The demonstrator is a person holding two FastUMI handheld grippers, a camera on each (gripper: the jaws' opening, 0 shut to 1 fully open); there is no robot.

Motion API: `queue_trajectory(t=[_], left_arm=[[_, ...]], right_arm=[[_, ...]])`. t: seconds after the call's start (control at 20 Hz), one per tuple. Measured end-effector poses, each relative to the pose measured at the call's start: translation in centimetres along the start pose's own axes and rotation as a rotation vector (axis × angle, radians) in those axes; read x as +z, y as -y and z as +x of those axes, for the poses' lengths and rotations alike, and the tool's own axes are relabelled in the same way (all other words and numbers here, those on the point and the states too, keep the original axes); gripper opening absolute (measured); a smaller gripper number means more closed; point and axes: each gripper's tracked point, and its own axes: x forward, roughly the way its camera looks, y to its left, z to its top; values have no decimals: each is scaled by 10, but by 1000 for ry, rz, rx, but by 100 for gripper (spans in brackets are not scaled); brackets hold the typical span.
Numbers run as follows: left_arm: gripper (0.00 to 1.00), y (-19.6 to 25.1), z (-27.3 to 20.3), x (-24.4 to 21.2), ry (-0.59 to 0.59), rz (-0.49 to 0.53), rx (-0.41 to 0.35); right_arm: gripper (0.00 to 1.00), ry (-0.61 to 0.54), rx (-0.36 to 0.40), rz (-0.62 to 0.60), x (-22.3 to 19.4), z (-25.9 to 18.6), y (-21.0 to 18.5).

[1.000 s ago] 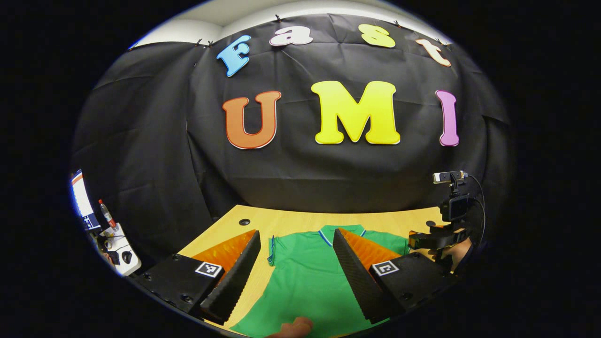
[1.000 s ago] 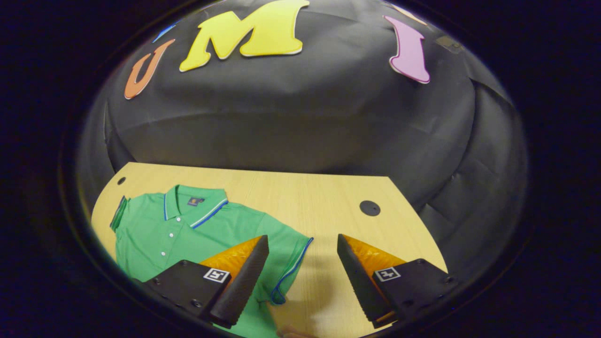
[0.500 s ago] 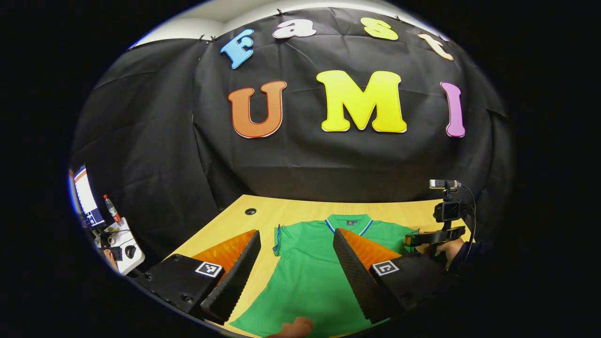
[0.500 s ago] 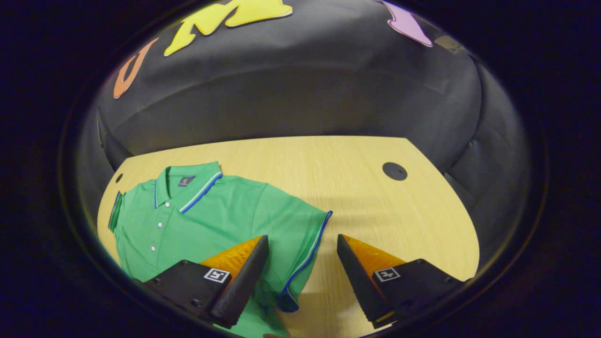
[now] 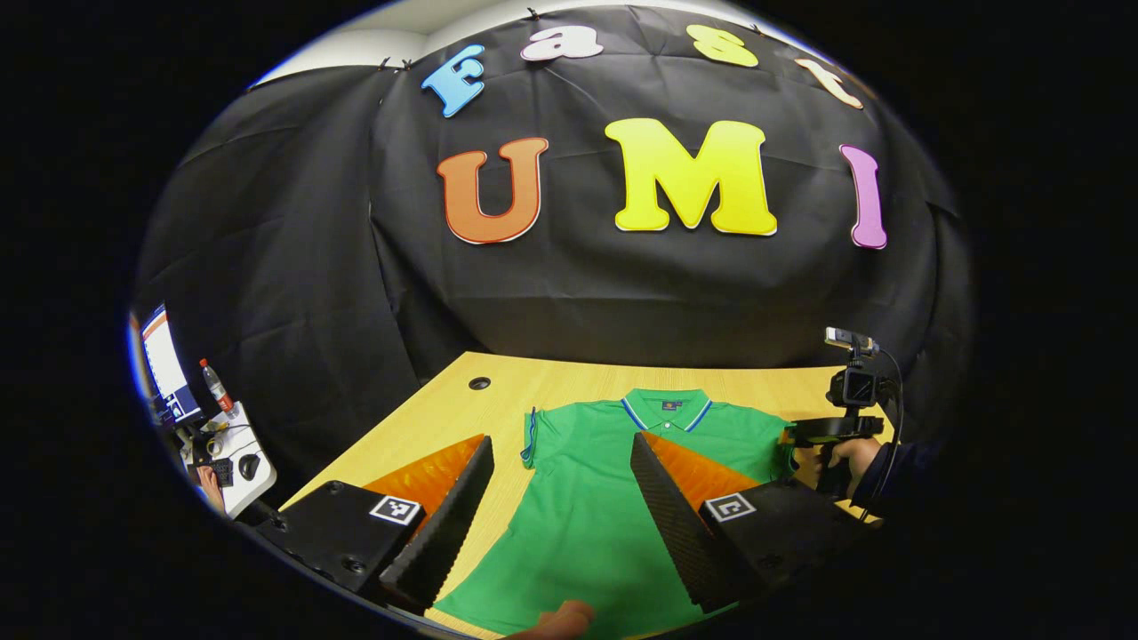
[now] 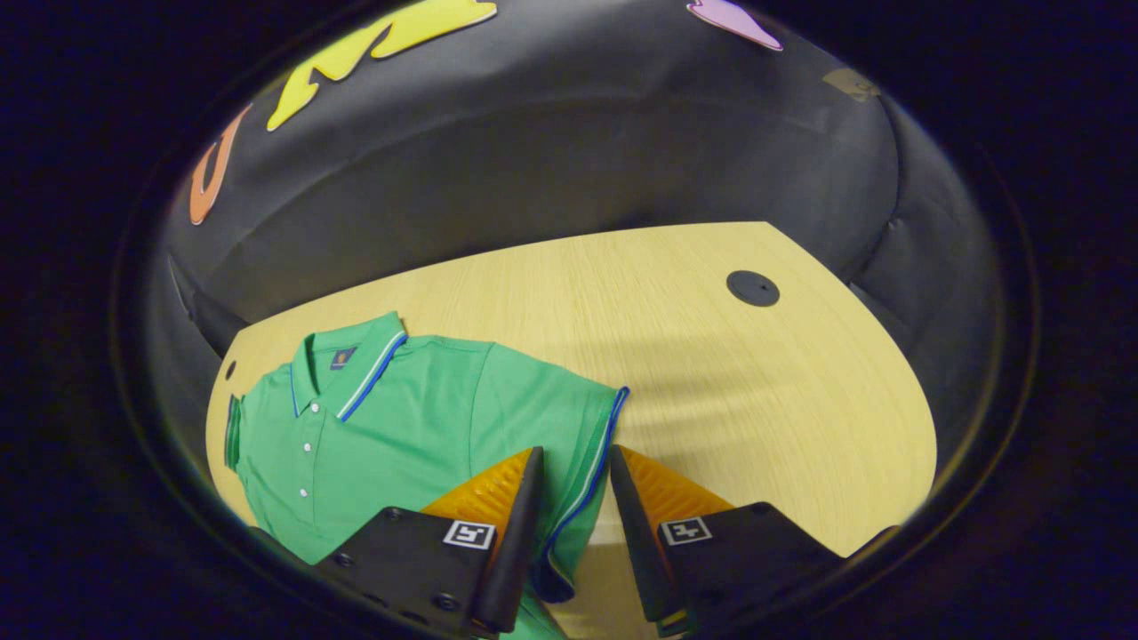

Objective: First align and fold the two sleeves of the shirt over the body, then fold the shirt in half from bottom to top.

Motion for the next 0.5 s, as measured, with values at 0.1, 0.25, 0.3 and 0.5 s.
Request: queue_trajectory(t=[0.1, 0.25, 0.3, 0.5], left_arm=[[100, -3, -2, -3, -10, 0, 3], [100, -6, -1, 0, -6, 1, 11], [100, -6, -2, 0, -4, 3, 12], [100, -8, -5, -1, -1, 2, 6]], right_arm=[[41, -5, -58, -12, -2, 3, 8], [18, -17, -26, 38, -2, 2, 1], [19, -19, -24, 35, -2, 3, 2], [9, -6, -13, 40, 1, 2, 3]])
